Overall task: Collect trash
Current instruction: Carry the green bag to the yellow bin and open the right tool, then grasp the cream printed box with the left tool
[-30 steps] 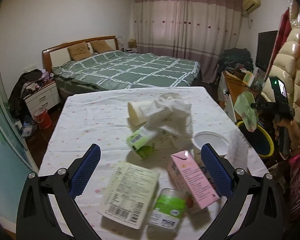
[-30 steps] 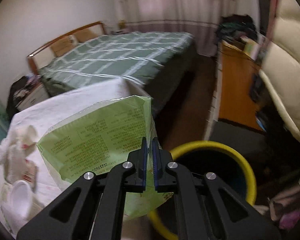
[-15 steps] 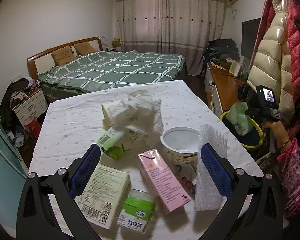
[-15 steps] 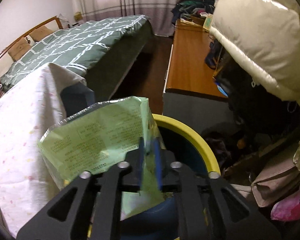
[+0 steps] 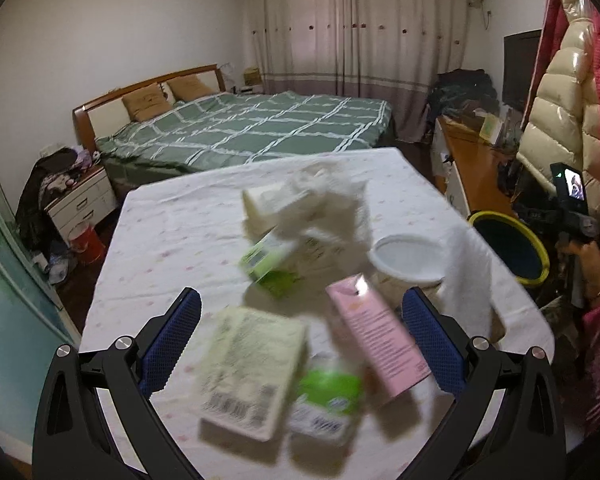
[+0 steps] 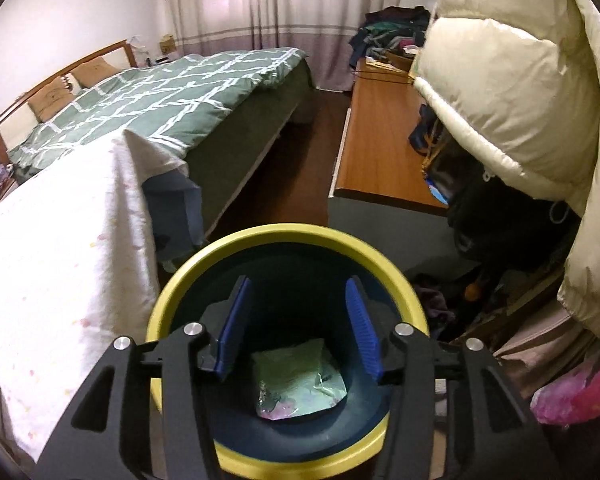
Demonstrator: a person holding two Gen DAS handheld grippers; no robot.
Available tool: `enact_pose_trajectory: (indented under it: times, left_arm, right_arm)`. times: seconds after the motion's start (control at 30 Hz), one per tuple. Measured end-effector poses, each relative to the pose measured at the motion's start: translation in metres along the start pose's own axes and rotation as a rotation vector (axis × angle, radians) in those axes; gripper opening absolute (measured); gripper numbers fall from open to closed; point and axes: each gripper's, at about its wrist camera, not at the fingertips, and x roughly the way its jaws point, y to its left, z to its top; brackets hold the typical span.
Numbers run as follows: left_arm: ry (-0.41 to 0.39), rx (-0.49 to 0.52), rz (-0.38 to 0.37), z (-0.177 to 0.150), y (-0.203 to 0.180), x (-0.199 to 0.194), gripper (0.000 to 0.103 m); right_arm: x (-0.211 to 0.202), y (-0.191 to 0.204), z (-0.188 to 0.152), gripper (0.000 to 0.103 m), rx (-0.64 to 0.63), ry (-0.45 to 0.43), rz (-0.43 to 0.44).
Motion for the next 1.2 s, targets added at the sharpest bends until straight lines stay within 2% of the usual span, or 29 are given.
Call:
enact_pose_trajectory:
  times: [0.13, 0.23, 0.33, 0.53, 0.7, 0.87, 1.2]
  left_arm:
    - [0.041, 0.033, -0.07, -0.021, 0.008, 0.0, 0.099]
    - [0.068, 0.073, -0.095, -0.034, 0.004, 0.007, 0.093]
    - [0.098, 0.06, -0.09, -0.039, 0.016, 0.018, 0.087]
    - [0.168, 0.071, -0.039, -0.047, 0.042, 0.036, 0.083]
    - [0.199, 0.12, -0.095, -0.066, 0.051, 0.029, 0.083]
    - [0.202, 0.167, -0.116, -0.081, 0.053, 0.02, 0.083]
    - [0.235, 0.202, -0.097, -0.092, 0.049, 0.049, 0.083]
  right_arm:
    - [-0.003, 0.012, -0.003, 0.047, -0.024, 0.005, 0.027]
    - [-0.004, 0.02, -0.003, 0.047, -0.036, 0.002, 0.038]
    - [-0.009, 0.029, -0.004, 0.047, -0.052, -0.003, 0.052]
    - [-0.013, 0.033, -0.005, 0.047, -0.066, -0.006, 0.054]
    - [-0.012, 0.031, -0.005, 0.047, -0.065, -0.002, 0.059]
    - [-0.014, 0.036, -0.005, 0.047, -0.068, -0.006, 0.074]
    - [-0.018, 0.045, -0.005, 0.048, -0.081, -0.007, 0.096]
